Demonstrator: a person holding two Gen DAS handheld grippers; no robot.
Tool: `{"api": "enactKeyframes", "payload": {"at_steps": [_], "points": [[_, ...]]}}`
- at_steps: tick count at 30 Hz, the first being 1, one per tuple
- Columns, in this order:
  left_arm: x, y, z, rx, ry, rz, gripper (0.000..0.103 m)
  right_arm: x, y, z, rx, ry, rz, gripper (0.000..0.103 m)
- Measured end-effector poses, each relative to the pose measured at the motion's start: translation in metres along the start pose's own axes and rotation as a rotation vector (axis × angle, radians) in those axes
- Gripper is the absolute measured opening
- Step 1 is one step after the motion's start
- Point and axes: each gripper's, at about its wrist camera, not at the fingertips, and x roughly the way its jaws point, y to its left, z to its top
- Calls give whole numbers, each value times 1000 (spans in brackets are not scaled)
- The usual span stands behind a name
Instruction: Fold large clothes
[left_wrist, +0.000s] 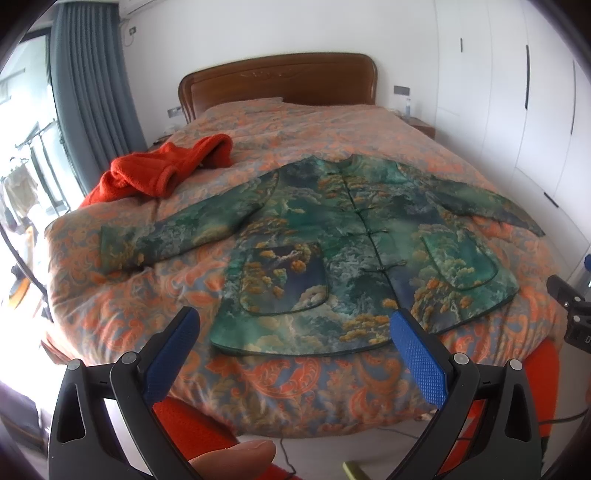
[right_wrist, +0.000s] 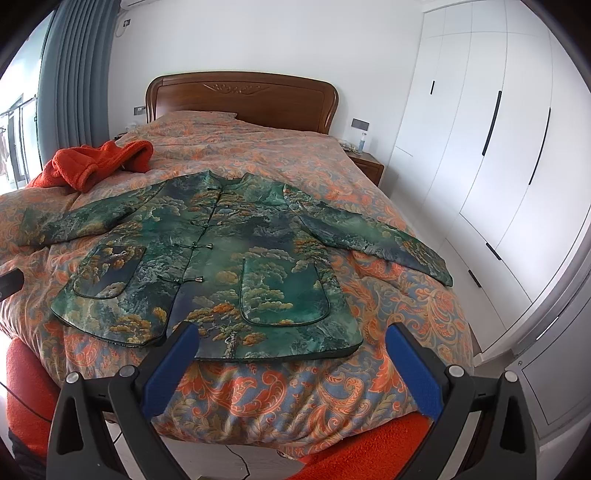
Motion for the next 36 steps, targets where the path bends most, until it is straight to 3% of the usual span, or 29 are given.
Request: {"api": "enactKeyframes", "payload": {"at_steps": [22, 36], "points": [[-5, 0, -7, 0, -4, 7, 103, -2, 2, -5, 5, 4, 5, 103], [-3, 8, -8, -52, -15, -18, 103, -4, 4, -7, 2, 6, 6, 103]]}}
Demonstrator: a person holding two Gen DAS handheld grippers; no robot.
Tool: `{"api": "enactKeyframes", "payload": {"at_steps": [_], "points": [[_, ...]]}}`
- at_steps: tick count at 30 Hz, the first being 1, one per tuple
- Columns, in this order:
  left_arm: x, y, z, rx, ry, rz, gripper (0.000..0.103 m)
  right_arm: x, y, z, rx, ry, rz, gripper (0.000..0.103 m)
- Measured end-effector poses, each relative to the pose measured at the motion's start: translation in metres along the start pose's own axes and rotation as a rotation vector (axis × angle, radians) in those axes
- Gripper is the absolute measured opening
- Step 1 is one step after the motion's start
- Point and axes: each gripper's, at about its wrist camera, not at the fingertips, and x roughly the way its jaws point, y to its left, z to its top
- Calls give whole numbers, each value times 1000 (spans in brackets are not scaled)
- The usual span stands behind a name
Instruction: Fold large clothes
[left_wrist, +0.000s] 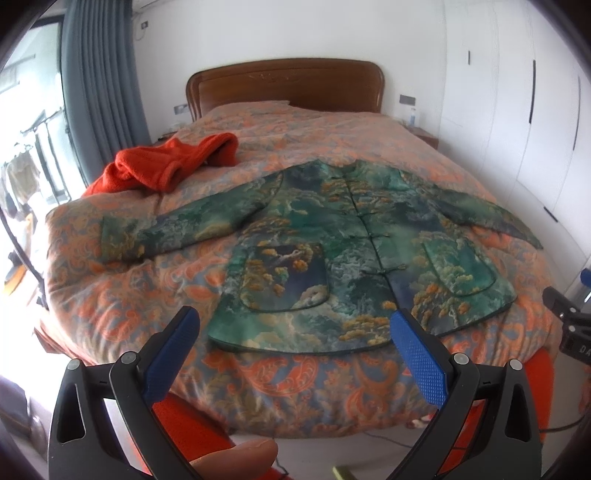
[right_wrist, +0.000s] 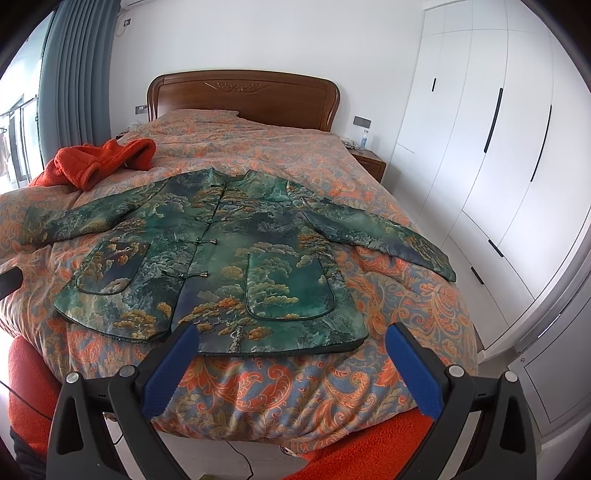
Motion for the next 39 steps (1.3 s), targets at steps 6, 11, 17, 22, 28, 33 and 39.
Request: {"api": "enactKeyframes", "payload": {"at_steps": [6, 11, 17, 22, 28, 33, 39], "points": [[1, 2, -1, -42, 4, -15, 103, 2, 0, 2, -1, 6, 3, 103], [3, 5, -2, -45, -12, 5, 103, 3, 0, 3, 2, 4, 5, 103], [3, 8, -4, -7, -51, 60, 103, 2, -5, 4, 22, -31, 31, 103], [4, 14, -2, 2, -60, 82, 103, -11, -12, 8, 28, -125, 49, 103], [7, 21, -1, -46, -24, 0, 103, -16, -17, 16, 24, -193, 105, 103], [6, 22, -1, -57, -32, 9, 103, -3, -13, 13, 14, -133, 114, 103], [8, 22, 0, -53, -25, 11, 103, 9, -12, 6, 11, -85, 110, 103]]}}
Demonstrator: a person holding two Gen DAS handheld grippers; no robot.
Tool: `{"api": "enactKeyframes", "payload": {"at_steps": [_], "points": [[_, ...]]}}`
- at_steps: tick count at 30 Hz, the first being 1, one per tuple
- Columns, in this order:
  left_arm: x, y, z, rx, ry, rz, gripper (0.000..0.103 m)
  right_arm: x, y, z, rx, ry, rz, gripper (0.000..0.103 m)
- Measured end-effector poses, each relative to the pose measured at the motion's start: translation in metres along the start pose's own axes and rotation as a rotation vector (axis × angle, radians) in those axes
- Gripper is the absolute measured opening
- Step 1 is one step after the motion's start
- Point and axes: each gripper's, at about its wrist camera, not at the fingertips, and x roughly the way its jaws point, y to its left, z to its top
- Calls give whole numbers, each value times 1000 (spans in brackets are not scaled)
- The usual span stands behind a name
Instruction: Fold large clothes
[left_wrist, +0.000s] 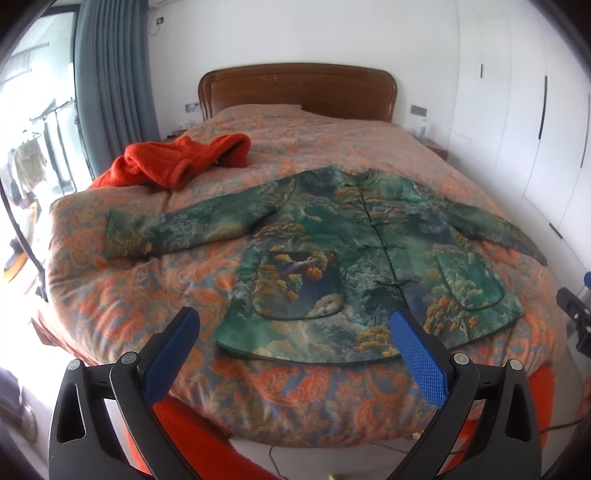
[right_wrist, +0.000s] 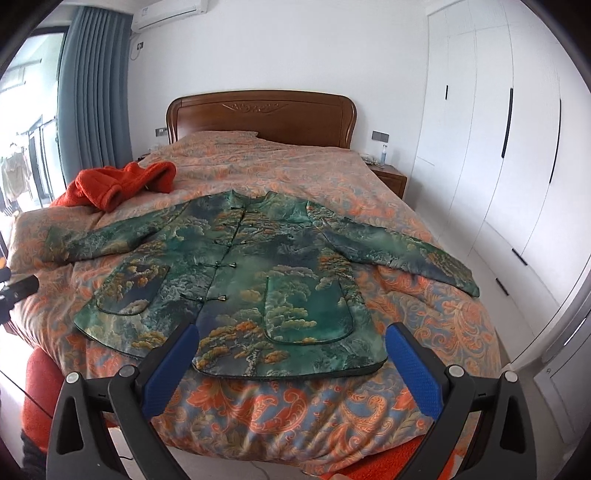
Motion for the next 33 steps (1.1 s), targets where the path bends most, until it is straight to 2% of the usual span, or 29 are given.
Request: {"api": "enactKeyframes", "payload": {"at_steps": [8, 15, 22, 24, 26, 29, 33], "points": [[-1, -6, 2, 7, -3, -31, 103, -14, 19, 1, -147, -101, -66, 103], [1, -7, 3, 12, -14, -27, 103, -8, 5, 7, -70, -93, -94, 103], [8, -11, 5, 13, 10, -24, 103, 26, -43, -2, 63, -37, -117, 103], [9, -12, 5, 19, 15, -21, 103, 45, -69, -6, 82, -46, -135, 103], [11, -16, 5, 30, 24, -14, 103, 68, -108, -6, 156, -66, -116, 103], [15, -23, 3, 53, 40, 3, 103, 106, -184, -8, 397, -91, -48, 103], [19, -32, 4, 62, 52, 2, 103, 168, -283, -20, 738, -55, 17, 103]]}}
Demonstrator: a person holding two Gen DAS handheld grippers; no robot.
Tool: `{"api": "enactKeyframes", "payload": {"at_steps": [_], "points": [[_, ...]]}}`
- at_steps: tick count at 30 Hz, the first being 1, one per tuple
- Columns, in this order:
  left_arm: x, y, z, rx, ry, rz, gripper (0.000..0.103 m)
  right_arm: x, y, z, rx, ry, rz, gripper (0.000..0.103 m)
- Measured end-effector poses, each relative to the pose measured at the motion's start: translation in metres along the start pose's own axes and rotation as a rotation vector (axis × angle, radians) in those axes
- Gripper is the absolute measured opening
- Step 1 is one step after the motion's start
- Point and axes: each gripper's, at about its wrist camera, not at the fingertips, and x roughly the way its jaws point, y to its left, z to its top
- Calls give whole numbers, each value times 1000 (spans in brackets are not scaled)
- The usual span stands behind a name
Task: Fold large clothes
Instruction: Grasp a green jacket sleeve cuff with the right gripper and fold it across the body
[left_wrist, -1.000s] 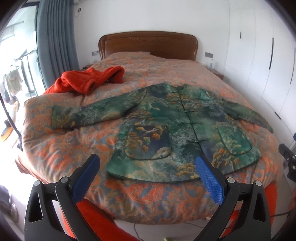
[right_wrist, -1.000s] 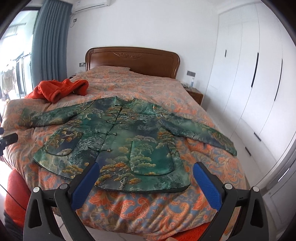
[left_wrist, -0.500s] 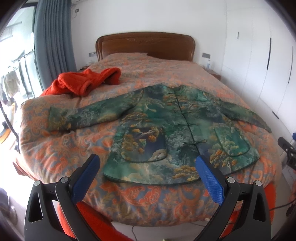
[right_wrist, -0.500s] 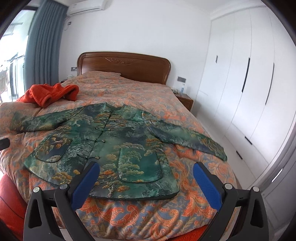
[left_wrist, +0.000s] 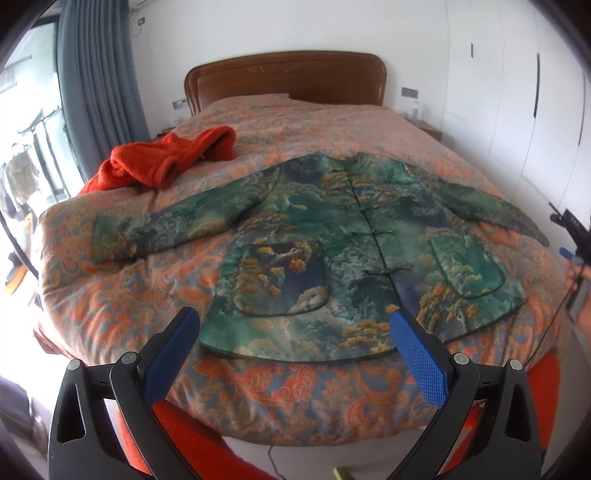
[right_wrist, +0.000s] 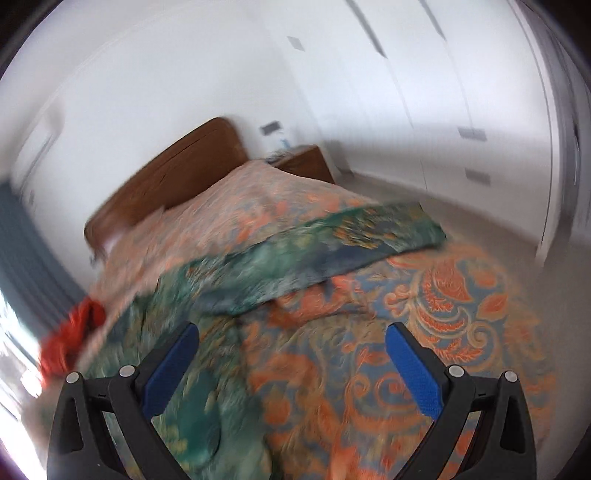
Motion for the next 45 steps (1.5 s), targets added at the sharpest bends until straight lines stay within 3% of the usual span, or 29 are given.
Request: {"api": "enactKeyframes", "payload": {"at_steps": [6, 9, 11, 14, 16, 18, 19, 22, 27, 29, 32, 36, 41, 43, 45], "points": [[11, -10, 6, 4, 26, -9, 103, 91, -104, 49, 400, 80, 64, 103], [17, -14, 7, 3, 37, -4, 103, 122, -131, 59, 531, 67, 86, 103], [20, -15, 8, 5, 45, 4, 103, 135, -137, 65, 562, 42, 39, 101], [26, -17, 8, 0, 67, 8, 103, 156, -138, 69, 573, 18, -24, 73], [31, -19, 7, -1, 86, 4, 103, 172, -138, 71, 569, 50, -96, 34], [35, -20, 5, 0, 99, 2, 103, 177, -128, 75, 544, 28, -168, 15], [37, -20, 5, 0, 103, 0, 103, 174, -113, 80, 500, -2, -187, 11], [46, -23, 3, -5, 126, -19, 103, 156, -47, 95, 269, -78, -161, 10], [54, -30, 5, -16, 139, -77, 103, 130, 120, 91, -135, -104, 49, 10], [52, -30, 6, -16, 128, -83, 103, 133, 181, 74, -231, -67, 143, 10], [45, -25, 4, -19, 106, -67, 103, 153, 248, 34, -324, 29, 211, 10], [47, -8, -3, -42, 112, -37, 103, 188, 295, -28, -395, 161, 229, 10], [64, 10, -8, -76, 150, -77, 103, 228, 307, -103, -423, 361, 198, 16], [73, 8, -5, -62, 156, -104, 103, 233, 306, -122, -436, 430, 190, 35], [86, 2, 3, -33, 158, -140, 103, 224, 302, -137, -448, 454, 219, 46]]}}
